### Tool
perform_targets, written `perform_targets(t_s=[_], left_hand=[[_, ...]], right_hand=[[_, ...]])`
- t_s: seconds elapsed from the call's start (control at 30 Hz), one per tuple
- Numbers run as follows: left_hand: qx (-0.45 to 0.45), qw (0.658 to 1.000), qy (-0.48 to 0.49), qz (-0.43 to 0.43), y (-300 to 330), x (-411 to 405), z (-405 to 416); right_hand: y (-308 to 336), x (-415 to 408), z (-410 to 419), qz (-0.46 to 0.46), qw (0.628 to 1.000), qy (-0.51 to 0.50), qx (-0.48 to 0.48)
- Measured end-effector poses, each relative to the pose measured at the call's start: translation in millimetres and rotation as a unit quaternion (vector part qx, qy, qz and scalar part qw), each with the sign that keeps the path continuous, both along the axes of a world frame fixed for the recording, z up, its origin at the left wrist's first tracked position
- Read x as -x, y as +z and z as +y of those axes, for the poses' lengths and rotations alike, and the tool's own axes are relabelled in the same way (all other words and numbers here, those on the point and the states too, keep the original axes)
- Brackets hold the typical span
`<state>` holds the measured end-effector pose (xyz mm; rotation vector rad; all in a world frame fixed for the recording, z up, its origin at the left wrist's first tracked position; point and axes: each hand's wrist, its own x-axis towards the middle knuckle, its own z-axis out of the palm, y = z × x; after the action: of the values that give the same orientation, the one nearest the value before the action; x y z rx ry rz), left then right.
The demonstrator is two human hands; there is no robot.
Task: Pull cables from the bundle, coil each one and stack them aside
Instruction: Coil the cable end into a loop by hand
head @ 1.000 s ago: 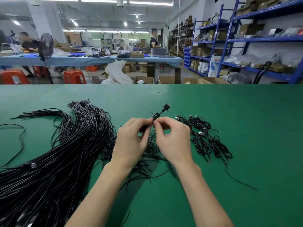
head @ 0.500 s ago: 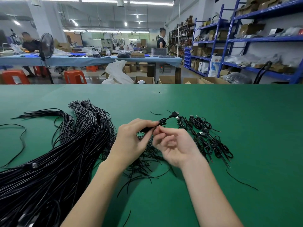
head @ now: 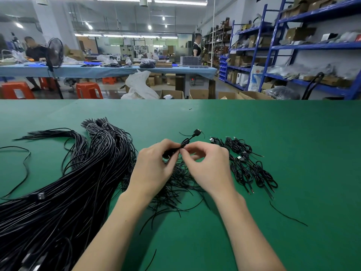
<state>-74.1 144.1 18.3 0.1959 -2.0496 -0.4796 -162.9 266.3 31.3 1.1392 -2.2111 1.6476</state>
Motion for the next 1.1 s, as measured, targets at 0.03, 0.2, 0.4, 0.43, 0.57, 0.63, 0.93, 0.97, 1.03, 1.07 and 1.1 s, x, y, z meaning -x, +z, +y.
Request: perform_targets(t_s=[0.03,0.2,0.4,0.43,0.57,0.63,0.93,0.97,1.03,1.07,1.1], left_hand=[[-0.002,1.0,0.002,0.001,0,-1,-1],[0.011,1.0,0.008,0.019,1,1,0],[0.003,0.999,-0.006,0.053,-2,3,8],[0.004,0.998,-0.005,0.061,-3,4,11],[0.008,0.995,0.009,0.1,-8,8,18],[-0.011,0.996,-0.002,0.093,-8,9,18],[-0.595,0.754,-0.268,-0.078,15,3,0],[-0.613,0.736,-0.271,-0.095,15,1,-2],[-0.632,0.716,-0.266,-0.132,16,-2,-4],[-0.635,0.712,-0.262,-0.145,17,-3,-4],[-0.635,0.712,-0.257,-0.153,18,-4,-5]], right_hand=[[0,-1,-1,0.031,0.999,-0.009,-0.004],[-3,-5,-3,0.084,0.996,-0.031,0.004],[-2,-13,-8,0.121,0.988,-0.081,0.052],[-1,-14,-8,0.099,0.989,-0.09,0.069],[5,-15,-17,-0.246,0.951,-0.055,0.18],[9,-13,-18,-0.449,0.858,0.033,0.245],[-11,16,7,-0.027,0.997,0.042,0.054],[-12,15,7,-0.018,0.997,0.059,0.046],[-13,15,8,-0.009,0.996,0.082,0.031],[-12,16,9,0.001,0.996,0.083,0.02],[-10,17,11,0.014,0.997,0.075,0.004]])
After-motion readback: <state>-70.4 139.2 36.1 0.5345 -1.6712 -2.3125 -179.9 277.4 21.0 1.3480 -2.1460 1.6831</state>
